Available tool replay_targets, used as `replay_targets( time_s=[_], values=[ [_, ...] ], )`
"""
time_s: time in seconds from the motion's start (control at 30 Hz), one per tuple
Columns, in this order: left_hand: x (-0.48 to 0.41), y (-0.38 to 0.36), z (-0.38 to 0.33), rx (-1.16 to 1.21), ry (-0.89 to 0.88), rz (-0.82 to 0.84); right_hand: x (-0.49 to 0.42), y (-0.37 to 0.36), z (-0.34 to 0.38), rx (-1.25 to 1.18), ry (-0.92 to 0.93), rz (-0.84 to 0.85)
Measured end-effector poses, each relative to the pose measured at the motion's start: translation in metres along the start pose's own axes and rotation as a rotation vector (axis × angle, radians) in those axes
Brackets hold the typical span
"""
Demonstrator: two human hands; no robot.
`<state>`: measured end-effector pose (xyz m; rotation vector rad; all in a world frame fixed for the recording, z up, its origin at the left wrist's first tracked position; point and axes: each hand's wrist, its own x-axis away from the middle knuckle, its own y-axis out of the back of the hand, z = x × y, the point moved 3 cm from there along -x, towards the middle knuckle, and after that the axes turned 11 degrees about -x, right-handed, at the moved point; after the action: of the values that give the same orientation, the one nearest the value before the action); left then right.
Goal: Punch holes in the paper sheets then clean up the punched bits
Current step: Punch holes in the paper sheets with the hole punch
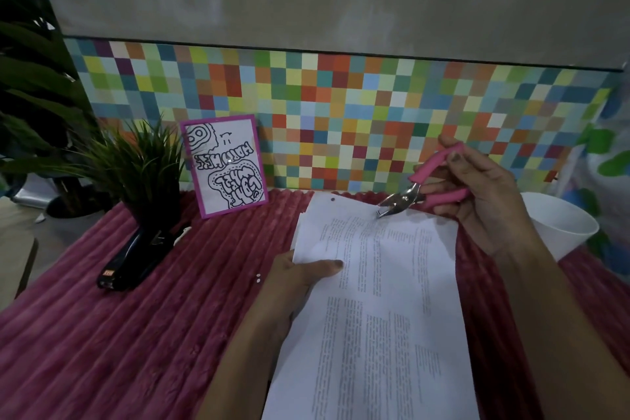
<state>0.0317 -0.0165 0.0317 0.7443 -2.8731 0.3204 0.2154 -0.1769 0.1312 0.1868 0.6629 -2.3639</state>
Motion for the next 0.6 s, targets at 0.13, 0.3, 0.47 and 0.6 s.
replay_targets(
  time_s=[0.13, 0.3, 0.47, 0.6],
  values=[
    [0.0, -0.001, -0.001, 0.015, -0.019, 0.002, 0.0, -0.003, -0.006, -0.11, -0.055, 0.017],
    [0.002, -0.002, -0.004, 0.012, -0.045, 0.018, 0.0, -0.014, -0.009, -0.123, -0.076, 0.01],
    [0.004, -0.005, -0.007, -0.033, -0.097, 0.014, -0.007, -0.023, -0.004, 0.029, 0.062, -0.051],
    [0.004, -0.01, -0.006, -0.087, -0.109, 0.005, -0.015, -0.032, -0.004, 0.034, 0.072, -0.118]
  ],
)
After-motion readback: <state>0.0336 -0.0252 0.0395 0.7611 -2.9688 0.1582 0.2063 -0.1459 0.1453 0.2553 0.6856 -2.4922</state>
